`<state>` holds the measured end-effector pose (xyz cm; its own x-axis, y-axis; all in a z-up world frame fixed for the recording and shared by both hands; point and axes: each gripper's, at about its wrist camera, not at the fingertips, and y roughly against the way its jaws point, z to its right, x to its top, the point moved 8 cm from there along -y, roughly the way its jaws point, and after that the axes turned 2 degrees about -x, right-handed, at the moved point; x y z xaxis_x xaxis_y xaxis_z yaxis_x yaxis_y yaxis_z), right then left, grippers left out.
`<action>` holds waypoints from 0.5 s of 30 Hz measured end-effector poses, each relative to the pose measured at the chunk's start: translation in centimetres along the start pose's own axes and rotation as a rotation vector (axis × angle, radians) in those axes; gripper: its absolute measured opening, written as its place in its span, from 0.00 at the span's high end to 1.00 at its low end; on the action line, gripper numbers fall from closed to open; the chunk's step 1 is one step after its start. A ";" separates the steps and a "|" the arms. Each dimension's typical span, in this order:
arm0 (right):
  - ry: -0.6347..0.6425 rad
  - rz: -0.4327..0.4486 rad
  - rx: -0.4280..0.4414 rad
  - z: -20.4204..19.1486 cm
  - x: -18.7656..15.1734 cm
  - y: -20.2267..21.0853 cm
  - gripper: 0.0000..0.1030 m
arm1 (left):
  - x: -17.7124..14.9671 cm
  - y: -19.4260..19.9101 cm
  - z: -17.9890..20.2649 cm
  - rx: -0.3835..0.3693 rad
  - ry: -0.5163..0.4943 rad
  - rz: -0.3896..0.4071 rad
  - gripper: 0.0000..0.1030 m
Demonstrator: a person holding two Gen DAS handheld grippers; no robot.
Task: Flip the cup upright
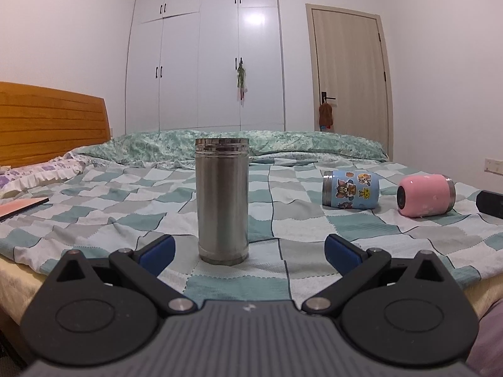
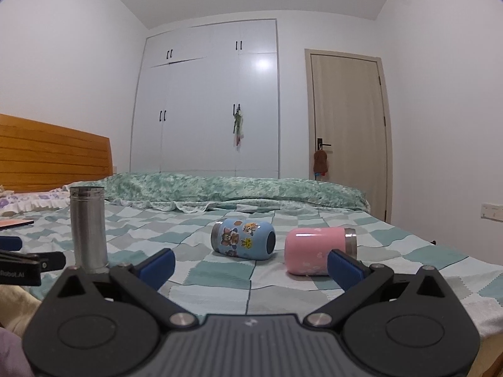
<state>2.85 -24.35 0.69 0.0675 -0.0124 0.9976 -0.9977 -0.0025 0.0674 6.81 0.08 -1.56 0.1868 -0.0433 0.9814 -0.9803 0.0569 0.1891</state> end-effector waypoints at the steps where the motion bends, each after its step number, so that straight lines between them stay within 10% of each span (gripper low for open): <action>1: 0.000 0.002 -0.001 0.0 0.0 0.0 0.00 | 0.0 0.1 0.0 0.000 -0.002 0.002 0.00; 15: 0.019 0.008 -0.015 -0.1 -0.2 -0.1 0.00 | -0.1 0.2 -0.4 0.001 0.011 0.007 0.00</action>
<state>2.98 -24.27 0.44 0.0598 0.0069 0.9982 -0.9981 0.0123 0.0597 6.60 0.46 -1.63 0.1810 -0.0323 0.9829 -0.9816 0.0565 0.1826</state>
